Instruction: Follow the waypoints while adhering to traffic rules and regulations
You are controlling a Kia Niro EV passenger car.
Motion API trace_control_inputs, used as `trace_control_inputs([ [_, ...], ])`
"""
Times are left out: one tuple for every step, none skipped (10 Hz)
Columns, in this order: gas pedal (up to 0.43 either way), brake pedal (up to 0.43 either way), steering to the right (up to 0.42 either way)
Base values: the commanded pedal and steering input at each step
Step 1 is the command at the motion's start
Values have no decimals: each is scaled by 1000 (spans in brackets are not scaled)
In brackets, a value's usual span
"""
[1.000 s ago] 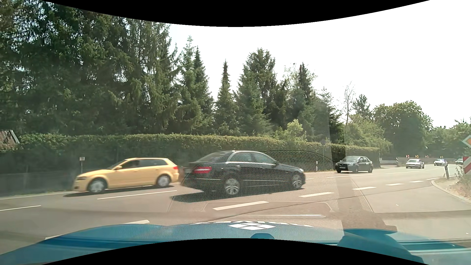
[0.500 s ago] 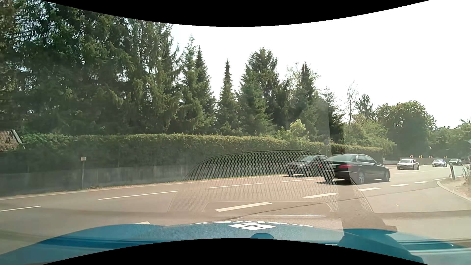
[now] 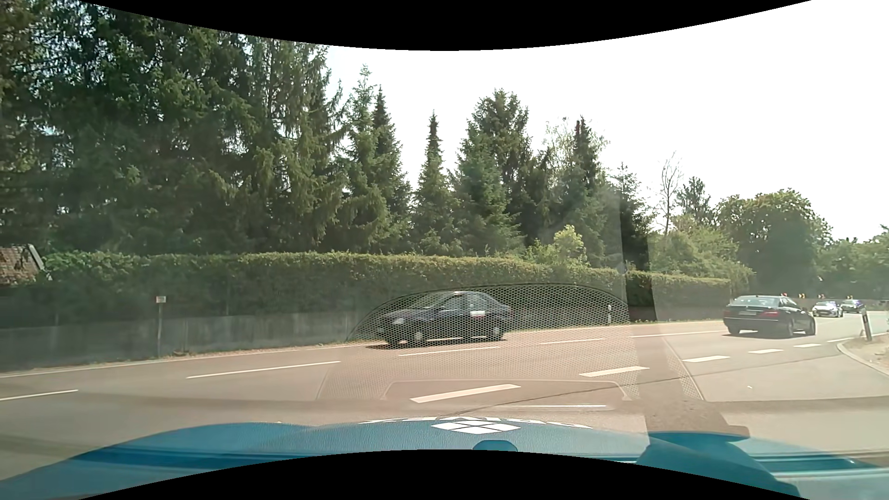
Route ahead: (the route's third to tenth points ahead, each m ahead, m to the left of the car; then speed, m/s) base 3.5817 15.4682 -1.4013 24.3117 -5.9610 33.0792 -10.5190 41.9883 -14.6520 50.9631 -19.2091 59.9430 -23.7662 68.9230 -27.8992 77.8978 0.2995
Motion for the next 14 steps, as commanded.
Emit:
trace_control_inputs([
  [0, 0, -318],
  [0, 0, -323],
  [0, 0, -329],
  [0, 0, -334],
  [0, 0, -342],
  [0, 0, -349],
  [0, 0, -349],
  [0, 0, -346],
  [0, 0, -347],
  [0, 0, -347],
  [0, 0, -350],
  [0, 0, -358],
  [0, 0, -367],
  [0, 0, -371],
])
